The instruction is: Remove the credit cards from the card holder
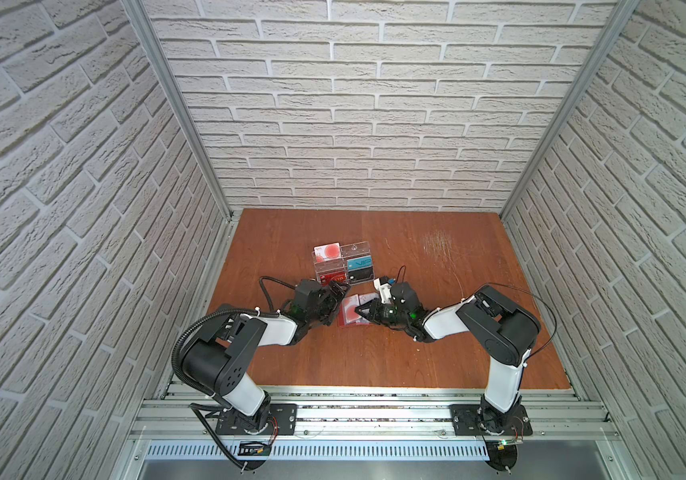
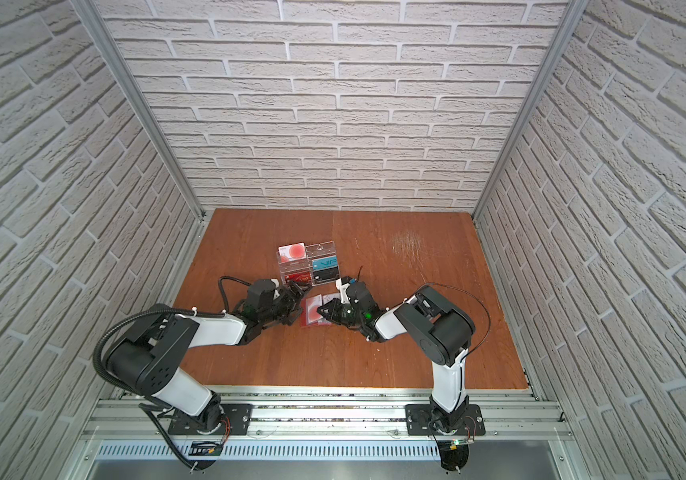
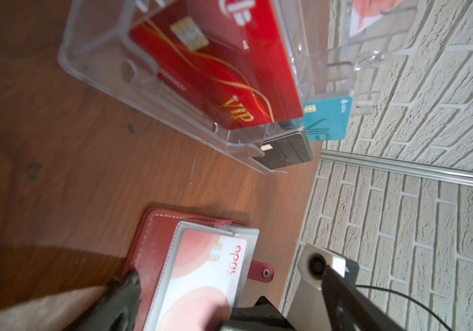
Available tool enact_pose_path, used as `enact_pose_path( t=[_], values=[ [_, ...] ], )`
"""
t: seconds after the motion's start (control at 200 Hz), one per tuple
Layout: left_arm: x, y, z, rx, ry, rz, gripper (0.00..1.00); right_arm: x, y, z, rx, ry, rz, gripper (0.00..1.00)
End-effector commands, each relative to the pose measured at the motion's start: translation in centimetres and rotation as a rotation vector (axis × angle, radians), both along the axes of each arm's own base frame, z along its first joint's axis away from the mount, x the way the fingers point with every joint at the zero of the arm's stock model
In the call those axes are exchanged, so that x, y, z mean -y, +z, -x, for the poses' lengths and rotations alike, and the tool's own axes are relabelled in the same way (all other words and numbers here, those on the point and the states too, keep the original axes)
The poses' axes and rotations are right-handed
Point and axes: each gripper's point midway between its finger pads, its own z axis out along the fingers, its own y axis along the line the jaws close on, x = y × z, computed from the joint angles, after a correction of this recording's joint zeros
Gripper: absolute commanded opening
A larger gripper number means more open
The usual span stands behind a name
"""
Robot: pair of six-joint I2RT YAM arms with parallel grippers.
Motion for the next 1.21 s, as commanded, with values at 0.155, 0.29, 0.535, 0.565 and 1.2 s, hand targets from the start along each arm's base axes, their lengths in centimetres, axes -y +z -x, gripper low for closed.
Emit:
enact_pose_path(
  t=[0.155,0.29,0.535,0.565,1.2],
  values=[
    [-1.9,-4.8,3.1,-0.167,-0.001,-0.099,0.98,0.5,1.7,-0.3,0.055,-0.005,-0.012,0.11],
    [-2.0,-4.9,3.3,-0.17,0.0,-0.101,0.98,0.7,1.8,-0.3,0.055,-0.007,-0.011,0.11],
    [-2.0,-5.0,3.4,-0.171,-0.001,-0.101,0.98,0.8,1.6,-0.2,0.053,-0.003,-0.004,0.07],
    [-2.1,-5.1,3.4,-0.173,0.0,-0.102,0.98,0.8,1.7,-0.2,0.053,-0.004,-0.004,0.07],
    [-2.3,-5.3,3.7,-0.176,0.0,-0.102,0.98,2.3,1.7,-0.2,0.048,-0.013,0.036,0.06]
  ],
)
